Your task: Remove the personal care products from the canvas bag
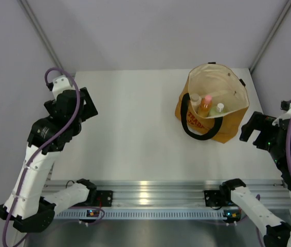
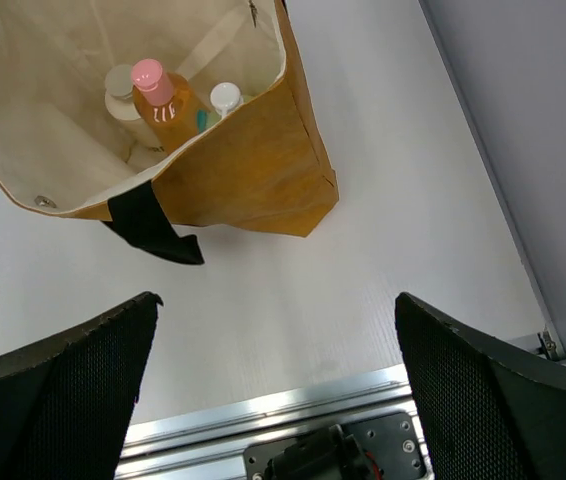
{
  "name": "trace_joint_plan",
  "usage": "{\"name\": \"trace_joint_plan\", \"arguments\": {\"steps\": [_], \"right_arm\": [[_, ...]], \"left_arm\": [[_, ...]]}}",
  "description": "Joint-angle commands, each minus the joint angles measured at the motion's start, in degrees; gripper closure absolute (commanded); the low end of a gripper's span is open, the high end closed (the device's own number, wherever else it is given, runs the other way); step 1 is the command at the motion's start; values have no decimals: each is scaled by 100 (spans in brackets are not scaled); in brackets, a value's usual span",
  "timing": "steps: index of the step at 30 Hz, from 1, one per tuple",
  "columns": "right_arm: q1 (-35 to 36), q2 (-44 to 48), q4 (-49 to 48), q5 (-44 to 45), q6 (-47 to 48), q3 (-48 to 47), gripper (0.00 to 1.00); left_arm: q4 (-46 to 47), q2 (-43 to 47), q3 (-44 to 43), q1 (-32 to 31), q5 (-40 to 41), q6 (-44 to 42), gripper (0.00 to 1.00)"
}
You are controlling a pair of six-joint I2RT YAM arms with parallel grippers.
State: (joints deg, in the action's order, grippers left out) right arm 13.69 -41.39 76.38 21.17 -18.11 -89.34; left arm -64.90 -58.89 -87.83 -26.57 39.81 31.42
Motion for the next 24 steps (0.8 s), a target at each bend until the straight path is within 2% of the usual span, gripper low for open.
{"name": "trace_joint_plan", "arguments": {"steps": [1,10,17,24], "right_arm": [[-60,96,132,98,-96,-48,1],[-51,113,132,133,-8,-83,1],[-60,192,132,124,88,-75,1],[-60,262,132,256,-70,48,1]], "left_arm": [[-14,10,-339,-6,-140,22,1],[48,-219,-928,-6,-816,189,1],[390,-649,-1210,-6,-1765,549,1],[1708,-1045,-868,-33,-3776,1418,1]]}}
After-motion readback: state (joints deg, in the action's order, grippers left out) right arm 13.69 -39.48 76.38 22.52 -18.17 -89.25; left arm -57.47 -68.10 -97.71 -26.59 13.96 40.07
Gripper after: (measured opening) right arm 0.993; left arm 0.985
